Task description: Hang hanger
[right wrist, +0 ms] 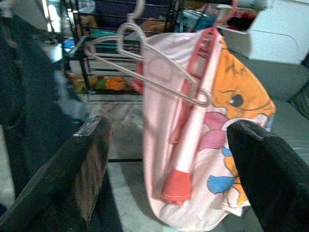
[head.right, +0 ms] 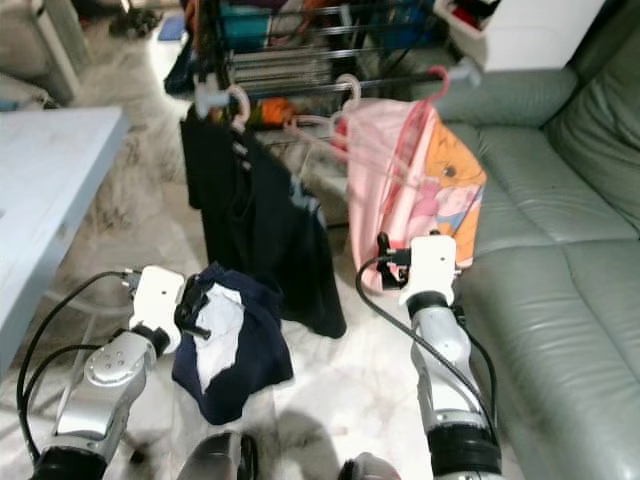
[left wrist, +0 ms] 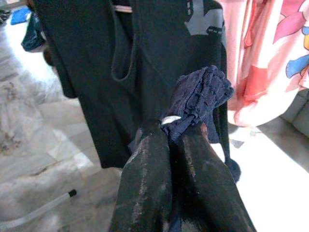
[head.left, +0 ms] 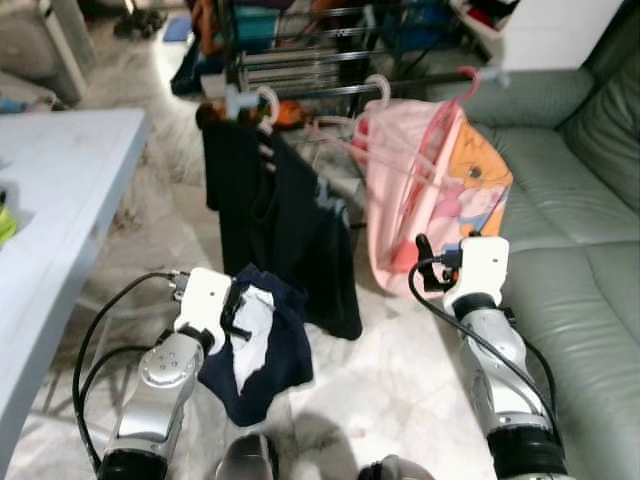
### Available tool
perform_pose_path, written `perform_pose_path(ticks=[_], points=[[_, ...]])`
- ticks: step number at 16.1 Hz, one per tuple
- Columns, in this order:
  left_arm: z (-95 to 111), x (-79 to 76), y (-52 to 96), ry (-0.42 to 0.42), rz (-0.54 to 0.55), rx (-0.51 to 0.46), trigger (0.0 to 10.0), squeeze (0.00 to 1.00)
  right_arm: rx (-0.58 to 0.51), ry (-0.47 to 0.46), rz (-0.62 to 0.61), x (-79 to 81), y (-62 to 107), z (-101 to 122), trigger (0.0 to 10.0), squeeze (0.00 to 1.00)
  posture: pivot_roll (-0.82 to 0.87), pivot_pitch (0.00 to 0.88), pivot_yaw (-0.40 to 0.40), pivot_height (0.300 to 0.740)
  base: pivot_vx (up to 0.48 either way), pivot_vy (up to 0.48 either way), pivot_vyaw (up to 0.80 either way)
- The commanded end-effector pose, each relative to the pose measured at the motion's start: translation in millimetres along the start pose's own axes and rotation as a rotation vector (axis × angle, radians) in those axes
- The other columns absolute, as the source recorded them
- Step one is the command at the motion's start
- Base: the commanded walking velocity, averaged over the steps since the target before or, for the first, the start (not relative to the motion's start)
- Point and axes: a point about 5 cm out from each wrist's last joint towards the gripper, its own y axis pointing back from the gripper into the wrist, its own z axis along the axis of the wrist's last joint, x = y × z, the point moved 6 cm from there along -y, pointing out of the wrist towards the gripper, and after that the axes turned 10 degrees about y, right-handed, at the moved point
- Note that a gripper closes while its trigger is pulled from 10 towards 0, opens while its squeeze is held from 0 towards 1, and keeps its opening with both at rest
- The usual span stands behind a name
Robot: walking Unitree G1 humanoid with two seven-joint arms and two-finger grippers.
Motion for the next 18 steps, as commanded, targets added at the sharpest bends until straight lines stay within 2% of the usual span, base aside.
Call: perform_pose_path(ticks=[1,13,18], points=[[6.8,1.1,-0.8,-0.017,-0.003,-0.020,10.0,0.00,0.004,-0.003,0.002,0.8,-1.2,-0.9,10.0,0.00,0.00,0.000,0.023,0.740,-0.255,0.000,0.00],[8.6,1.9,-1.1,-0.013,0.005,-0.033,10.0,0.00,0.009,0.010,0.012,3.4,-3.7,-2.3,10.0,0.00,0.01,0.000,0.013,0.740,-0.021,0.000,0.00],[16.4,22.3,6.9,-0.019,0.093,-0.114,10.0,0.00,0.021,0.015,0.008,0.5,2.1,-9.5,10.0,0.00,0.01,0.000,0.011,0.740,0.000,0.000,0.00]])
